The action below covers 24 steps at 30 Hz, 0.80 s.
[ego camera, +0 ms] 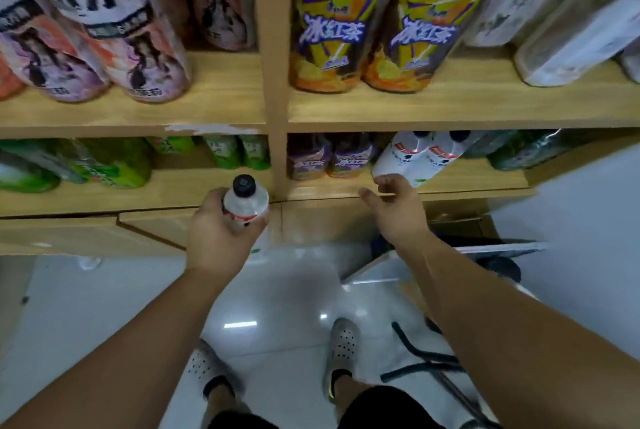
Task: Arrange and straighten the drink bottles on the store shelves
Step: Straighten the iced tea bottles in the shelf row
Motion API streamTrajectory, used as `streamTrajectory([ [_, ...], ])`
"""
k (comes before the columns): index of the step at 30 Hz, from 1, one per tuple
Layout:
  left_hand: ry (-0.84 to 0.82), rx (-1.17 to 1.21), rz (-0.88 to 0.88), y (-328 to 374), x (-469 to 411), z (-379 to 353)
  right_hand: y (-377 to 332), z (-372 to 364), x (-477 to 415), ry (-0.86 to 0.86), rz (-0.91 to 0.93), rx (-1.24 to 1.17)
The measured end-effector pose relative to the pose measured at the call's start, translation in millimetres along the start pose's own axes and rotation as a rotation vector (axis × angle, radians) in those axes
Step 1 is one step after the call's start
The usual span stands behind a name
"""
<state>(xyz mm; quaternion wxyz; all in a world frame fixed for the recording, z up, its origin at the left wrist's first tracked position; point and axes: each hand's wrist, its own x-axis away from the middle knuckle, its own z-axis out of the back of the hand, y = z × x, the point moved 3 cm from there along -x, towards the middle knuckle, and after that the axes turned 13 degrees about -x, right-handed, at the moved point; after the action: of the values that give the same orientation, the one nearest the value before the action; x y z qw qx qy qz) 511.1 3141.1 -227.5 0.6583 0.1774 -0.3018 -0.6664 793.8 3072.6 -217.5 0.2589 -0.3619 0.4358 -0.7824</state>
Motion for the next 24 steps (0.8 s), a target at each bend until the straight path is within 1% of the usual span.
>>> streamTrajectory([
  [5,-0.03,0.059,0.046,64.9,37.4,-54.7,24.3,91.6,-54.1,0.12,0.008,-0.025],
  [8,-0.036,0.082,0.035,89.7,41.4,-82.5,37.5,123.2,-83.8,0.159,0.008,-0.029],
  [10,-0.037,0.085,0.033,101.5,38.5,-97.7,45.6,131.3,-102.5,0.152,0.019,-0.031],
  [13,-0.028,0.092,0.033,112.6,31.8,-112.9,52.4,132.8,-125.8,0.124,0.084,-0.025],
  [15,-0.015,0.074,0.036,116.5,28.1,-117.8,53.0,129.7,-138.5,0.081,0.09,-0.019],
  [18,-0.003,0.064,0.047,120.0,24.8,-121.0,52.5,123.0,-154.1,0.024,0.062,-0.092],
  [21,-0.013,0.051,0.047,121.8,25.5,-119.2,59.4,120.5,-169.3,0.038,0.069,-0.116],
  [24,-0.018,0.05,0.056,121.1,30.6,-115.5,60.7,123.7,-165.2,0.03,0.07,-0.075],
])
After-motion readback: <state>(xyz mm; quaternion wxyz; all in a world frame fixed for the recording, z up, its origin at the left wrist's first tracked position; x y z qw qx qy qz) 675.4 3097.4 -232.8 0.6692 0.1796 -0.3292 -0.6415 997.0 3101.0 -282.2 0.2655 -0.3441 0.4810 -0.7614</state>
